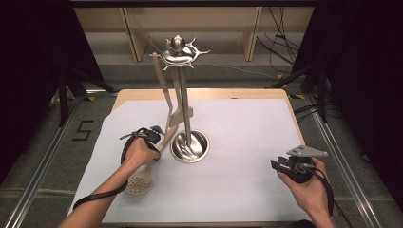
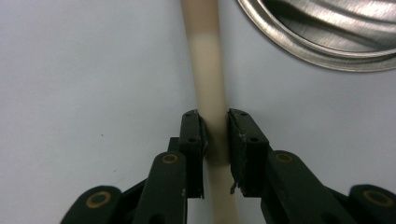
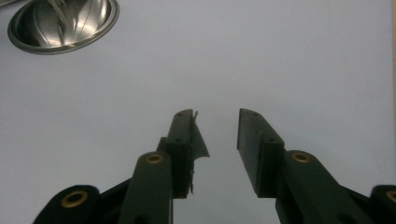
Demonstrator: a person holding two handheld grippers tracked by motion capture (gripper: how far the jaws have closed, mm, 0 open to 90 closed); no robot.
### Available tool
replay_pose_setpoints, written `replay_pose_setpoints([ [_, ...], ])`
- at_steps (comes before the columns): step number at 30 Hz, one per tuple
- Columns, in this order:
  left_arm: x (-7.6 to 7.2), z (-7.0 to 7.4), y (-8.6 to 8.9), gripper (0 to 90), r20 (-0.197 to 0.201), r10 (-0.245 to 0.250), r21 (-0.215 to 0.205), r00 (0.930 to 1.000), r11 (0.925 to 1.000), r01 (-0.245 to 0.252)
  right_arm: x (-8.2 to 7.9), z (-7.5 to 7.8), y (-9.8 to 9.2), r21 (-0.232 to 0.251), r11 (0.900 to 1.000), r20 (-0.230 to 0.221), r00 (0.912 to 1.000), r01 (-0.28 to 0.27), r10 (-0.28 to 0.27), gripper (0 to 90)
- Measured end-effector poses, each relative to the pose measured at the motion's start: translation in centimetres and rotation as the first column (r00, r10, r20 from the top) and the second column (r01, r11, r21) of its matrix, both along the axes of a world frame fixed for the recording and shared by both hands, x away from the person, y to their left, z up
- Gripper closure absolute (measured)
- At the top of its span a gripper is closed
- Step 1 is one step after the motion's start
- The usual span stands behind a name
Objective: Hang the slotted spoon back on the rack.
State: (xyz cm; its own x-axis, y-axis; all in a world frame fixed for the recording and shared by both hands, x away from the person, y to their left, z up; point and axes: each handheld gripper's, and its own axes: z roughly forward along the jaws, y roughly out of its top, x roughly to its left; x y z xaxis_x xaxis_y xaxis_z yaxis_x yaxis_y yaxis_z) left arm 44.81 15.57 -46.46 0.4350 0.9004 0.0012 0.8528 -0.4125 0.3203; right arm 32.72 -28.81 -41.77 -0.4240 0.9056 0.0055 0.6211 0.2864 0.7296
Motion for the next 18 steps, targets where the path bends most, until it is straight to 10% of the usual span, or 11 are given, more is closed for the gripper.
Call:
replay_pose_setpoints([
  [5,0.0,0.1,0.8,77.7,-0.047,-0.034,-0.032,0.9983,0.9989,0.033,0.0,0.1,-0.1,-0.013,1.0,0.007,0.9999,0.011,-0.011,66.7],
  [18,-0.8,0.7,3.0,78.1,0.028,-0.026,-0.118,0.9993,0.9926,0.029,-0.2,0.0,0.2,0.022,0.999,-0.026,0.9991,0.034,-0.034,66.8],
])
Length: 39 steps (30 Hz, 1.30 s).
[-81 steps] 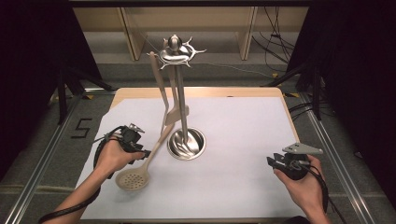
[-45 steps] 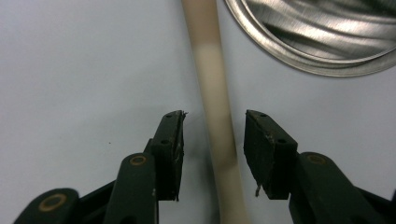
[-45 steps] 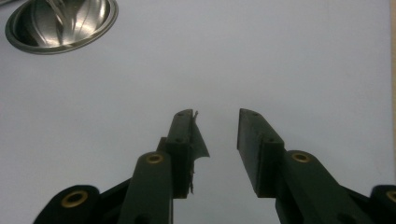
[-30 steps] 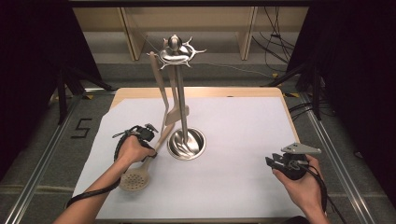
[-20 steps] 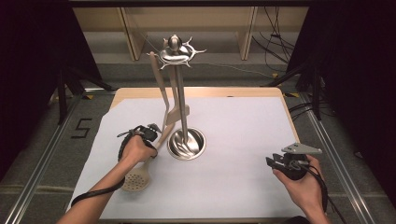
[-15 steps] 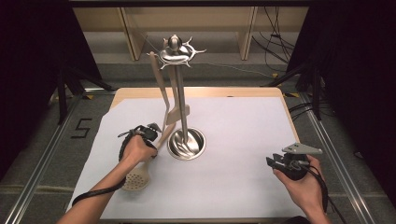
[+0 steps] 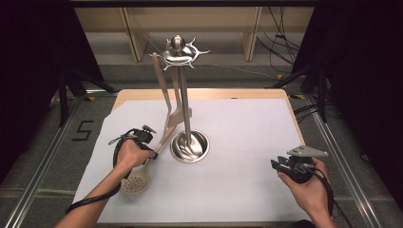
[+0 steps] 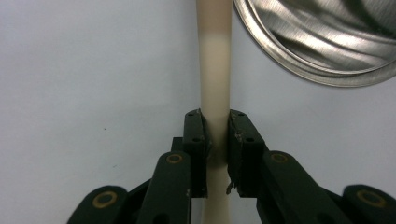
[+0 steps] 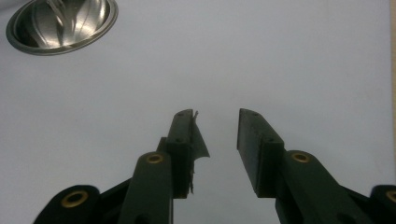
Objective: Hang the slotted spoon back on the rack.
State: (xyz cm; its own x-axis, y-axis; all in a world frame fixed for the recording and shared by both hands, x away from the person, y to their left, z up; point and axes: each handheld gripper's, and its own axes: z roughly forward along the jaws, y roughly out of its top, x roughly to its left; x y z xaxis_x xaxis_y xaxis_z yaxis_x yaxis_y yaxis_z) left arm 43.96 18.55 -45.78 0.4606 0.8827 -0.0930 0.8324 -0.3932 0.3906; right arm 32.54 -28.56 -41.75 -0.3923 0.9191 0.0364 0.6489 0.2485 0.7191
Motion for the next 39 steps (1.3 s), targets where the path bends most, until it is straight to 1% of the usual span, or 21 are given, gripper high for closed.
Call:
replay_pose_setpoints([
  [1,-0.2,0.0,0.0,78.1,-0.001,0.029,-0.019,0.9996,0.9994,-0.029,0.0,0.0,0.0,0.004,1.0,-0.005,1.0,0.001,-0.001,66.8],
  [2,-0.3,0.2,0.2,78.1,0.005,0.041,-0.032,0.9991,0.9986,-0.041,0.1,0.0,0.0,-0.006,1.0,0.012,0.9999,-0.01,0.01,66.8],
  [3,-0.4,0.1,0.3,78.1,0.026,0.063,-0.047,0.9977,0.997,-0.062,0.1,0.0,-0.1,-0.007,1.0,0.015,0.9998,-0.013,0.013,66.8],
  [7,-0.7,0.6,1.1,78.1,0.059,0.062,-0.067,0.9963,0.996,-0.058,0.1,0.0,-0.1,-0.009,1.0,0.018,0.9997,-0.014,0.014,66.8],
  [8,-0.7,0.8,1.5,78.1,0.07,0.038,-0.059,0.9968,0.9977,-0.034,0.1,0.0,-0.1,-0.007,1.0,0.02,0.9997,-0.011,0.011,66.8],
  [15,-1.2,1.7,3.0,78.1,0.133,0.075,-0.112,0.9883,0.9919,-0.06,0.0,0.0,0.0,-0.013,1.0,0.027,0.9996,-0.012,0.012,66.8],
  [18,-1.5,2.1,3.6,78.1,0.167,0.111,-0.148,0.9796,0.9853,-0.086,0.1,0.1,0.0,-0.014,1.0,0.03,0.9995,-0.013,0.013,66.8],
  [19,-1.6,2.2,3.8,78.1,0.176,0.114,-0.154,0.9778,0.9841,-0.087,0.0,0.1,0.1,0.002,1.0,0.014,0.9999,-0.006,0.006,66.8],
  [20,-1.8,2.3,3.9,78.1,0.189,0.124,-0.166,0.9741,0.9817,-0.093,0.0,0.1,0.0,-0.011,1.0,0.031,0.9995,-0.009,0.01,66.8],
  [24,-2.6,2.9,4.5,78.1,0.242,0.141,-0.194,0.9601,0.9765,-0.094,0.0,0.1,0.0,-0.008,1.0,0.03,0.9995,-0.008,0.008,66.8],
  [25,-2.9,3.0,4.6,78.1,0.271,0.145,-0.203,0.9515,0.9749,-0.091,0.0,0.1,0.0,-0.01,1.0,0.03,0.9995,-0.004,0.004,66.8],
  [26,-3.0,3.2,4.8,78.1,0.262,0.131,-0.2,0.956,0.9767,-0.08,0.0,0.1,0.0,-0.012,1.0,0.035,0.9994,-0.006,0.006,66.8],
  [28,-3.4,3.6,5.0,78.1,0.278,0.135,-0.213,0.951,0.9742,-0.076,0.1,0.2,0.0,-0.019,1.0,0.043,0.999,-0.013,0.014,66.8],
  [29,-3.5,3.8,5.1,78.1,0.289,0.135,-0.213,0.9477,0.9744,-0.074,0.0,0.2,0.1,-0.007,1.0,0.03,0.9996,0.001,-0.001,66.8],
  [30,-3.7,3.9,5.1,78.1,0.296,0.141,-0.226,0.9447,0.9712,-0.074,0.0,0.2,0.1,-0.015,1.0,0.039,0.9992,-0.005,0.006,66.8],
  [31,-3.9,4.2,5.3,78.1,0.31,0.135,-0.226,0.9411,0.9719,-0.065,0.0,0.2,0.0,-0.019,1.0,0.042,0.9991,-0.01,0.011,66.8],
  [32,-4.0,4.3,5.3,78.1,0.325,0.145,-0.241,0.9345,0.9683,-0.067,0.0,0.2,0.0,-0.023,1.0,0.047,0.9989,-0.009,0.01,66.8],
  [34,-4.3,4.8,5.6,78.0,0.343,0.128,-0.243,0.9305,0.9692,-0.043,0.1,0.1,0.0,-0.026,1.0,0.047,0.9988,-0.014,0.015,66.8],
  [36,-4.6,5.2,5.6,78.1,0.369,0.138,-0.257,0.9192,0.9654,-0.041,0.1,0.1,0.0,-0.026,0.999,0.047,0.9986,-0.024,0.025,66.8],
  [38,-4.9,5.5,5.7,78.0,0.38,0.131,-0.259,0.9155,0.9653,-0.03,0.2,0.0,-0.1,-0.029,0.999,0.053,0.9977,-0.041,0.042,66.8],
  [39,-5.0,5.6,5.6,78.1,0.394,0.146,-0.272,0.9074,0.9616,-0.037,0.2,0.0,-0.1,-0.034,0.999,0.055,0.9976,-0.04,0.042,66.8],
])
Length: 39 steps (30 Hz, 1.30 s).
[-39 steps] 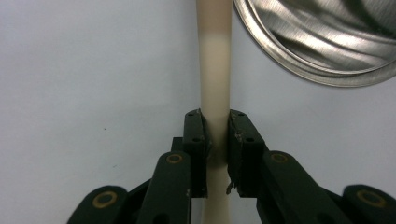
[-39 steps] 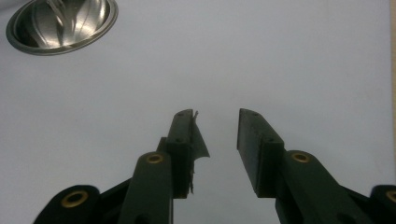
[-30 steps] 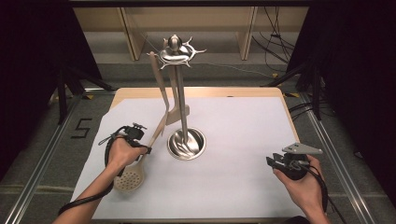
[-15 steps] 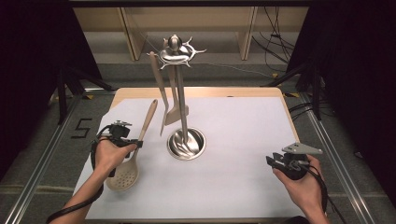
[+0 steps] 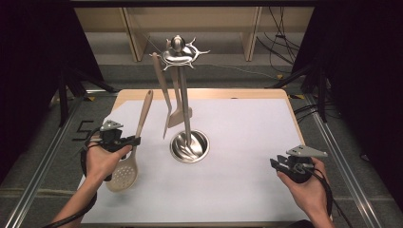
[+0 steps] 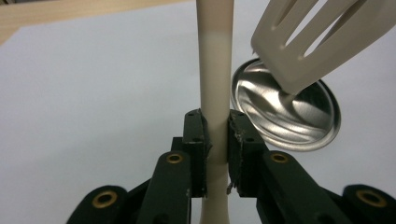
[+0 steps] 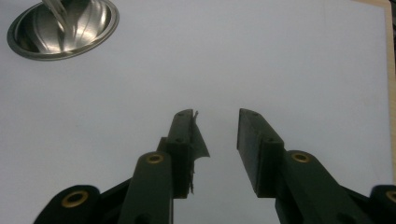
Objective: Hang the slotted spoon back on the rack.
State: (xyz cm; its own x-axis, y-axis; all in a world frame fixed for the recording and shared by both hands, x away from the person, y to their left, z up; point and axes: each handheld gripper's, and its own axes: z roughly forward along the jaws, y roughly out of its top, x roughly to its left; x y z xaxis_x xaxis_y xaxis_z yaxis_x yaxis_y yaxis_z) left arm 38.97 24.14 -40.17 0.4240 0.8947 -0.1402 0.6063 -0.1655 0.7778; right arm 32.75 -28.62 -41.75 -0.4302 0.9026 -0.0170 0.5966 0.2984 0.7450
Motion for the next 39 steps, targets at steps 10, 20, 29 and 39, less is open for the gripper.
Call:
replay_pose_setpoints([
  [10,-1.2,1.1,-0.1,78.0,0.069,-0.003,-0.044,0.9976,0.999,0.006,-0.1,0.0,0.2,0.019,1.0,0.008,0.9997,0.024,-0.024,66.8],
  [20,-1.9,2.0,-0.1,78.0,0.123,-0.011,-0.069,0.9923,0.9975,0.019,0.0,0.0,0.2,0.013,1.0,-0.001,0.9999,0.015,-0.015,66.8],
  [29,-2.4,2.7,-0.3,78.1,0.153,-0.024,-0.07,0.9879,0.9969,0.035,-0.1,0.1,0.5,0.026,0.999,-0.013,0.9995,0.031,-0.03,66.8],
  [39,-3.1,3.4,-0.5,78.0,0.189,-0.034,-0.071,0.9814,0.9963,0.048,-0.1,0.2,0.5,0.029,0.999,-0.026,0.9992,0.031,-0.03,66.8],
])
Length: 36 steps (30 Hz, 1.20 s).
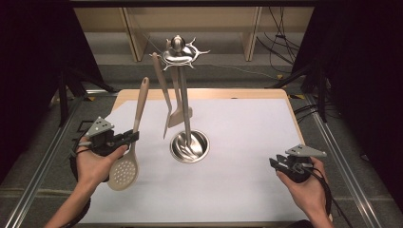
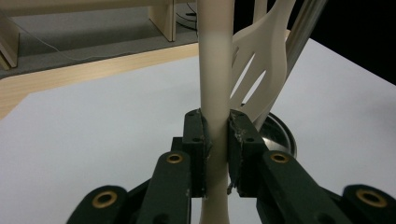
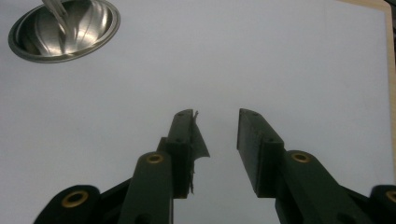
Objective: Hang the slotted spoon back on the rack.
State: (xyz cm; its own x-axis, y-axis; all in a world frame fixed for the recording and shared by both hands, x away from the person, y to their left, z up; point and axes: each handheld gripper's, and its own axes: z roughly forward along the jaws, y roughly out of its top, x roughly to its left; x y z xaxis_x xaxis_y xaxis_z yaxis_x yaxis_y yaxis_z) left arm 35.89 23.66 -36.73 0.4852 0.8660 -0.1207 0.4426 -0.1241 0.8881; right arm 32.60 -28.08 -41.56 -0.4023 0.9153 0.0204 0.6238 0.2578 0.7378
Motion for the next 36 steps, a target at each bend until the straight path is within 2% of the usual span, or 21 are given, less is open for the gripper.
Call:
replay_pose_setpoints([
  [3,-0.2,0.3,-0.1,78.0,0.011,-0.001,-0.005,0.9999,1.0,0.001,0.1,-0.1,0.1,0.004,1.0,0.015,0.9999,0.001,-0.001,66.8],
  [4,-0.2,0.4,-0.1,78.0,0.013,-0.001,-0.006,0.9999,1.0,0.001,0.2,-0.2,-0.1,-0.019,1.0,0.037,0.9992,-0.014,0.014,66.8],
  [5,-0.3,0.5,0.0,78.0,0.019,-0.002,-0.002,0.9998,1.0,0.002,0.2,-0.3,-0.1,-0.022,1.0,0.044,0.9988,-0.018,0.019,66.8],
  [6,-0.4,0.6,0.0,78.1,0.021,-0.005,-0.002,0.9998,1.0,0.005,0.1,-0.1,0.0,-0.007,1.0,0.017,0.9998,-0.005,0.005,66.8],
  [7,-0.4,0.6,-0.1,78.1,0.023,-0.003,-0.005,0.9997,1.0,0.003,0.1,-0.1,0.0,-0.008,1.0,0.012,0.9999,-0.005,0.005,66.8],
  [14,-0.6,0.8,-0.2,78.0,0.038,-0.007,-0.009,0.9993,0.9999,0.007,0.1,-0.1,0.0,-0.016,1.0,0.016,0.9999,-0.004,0.004,66.8],
  [26,-1.5,1.8,-0.3,78.0,0.072,-0.008,-0.015,0.9974,0.9998,0.009,0.1,-0.1,0.1,-0.001,1.0,0.015,0.9999,-0.001,0.001,66.9],
  [28,-1.7,1.9,-0.4,78.1,0.09,-0.014,-0.023,0.9958,0.9996,0.017,0.1,-0.1,0.1,-0.007,1.0,0.02,0.9998,-0.001,0.001,66.9],
  [29,-1.8,2.0,-0.4,78.0,0.085,-0.015,-0.016,0.9963,0.9997,0.016,0.3,-0.3,0.0,-0.026,1.0,0.049,0.9986,-0.016,0.017,66.9],
  [30,-1.9,2.1,-0.5,78.0,0.091,-0.019,-0.016,0.9957,0.9997,0.02,0.2,-0.4,0.1,-0.017,1.0,0.052,0.9986,-0.008,0.008,66.9],
  [32,-2.0,2.3,-0.7,78.0,0.105,-0.022,-0.021,0.9942,0.9995,0.024,0.1,-0.1,0.2,-0.003,1.0,0.017,0.9998,0.005,-0.005,66.9],
  [36,-2.3,2.5,-0.9,78.0,0.109,-0.033,-0.012,0.9935,0.9993,0.035,0.1,-0.1,0.1,-0.007,1.0,0.021,0.9998,-0.001,0.001,66.8],
])
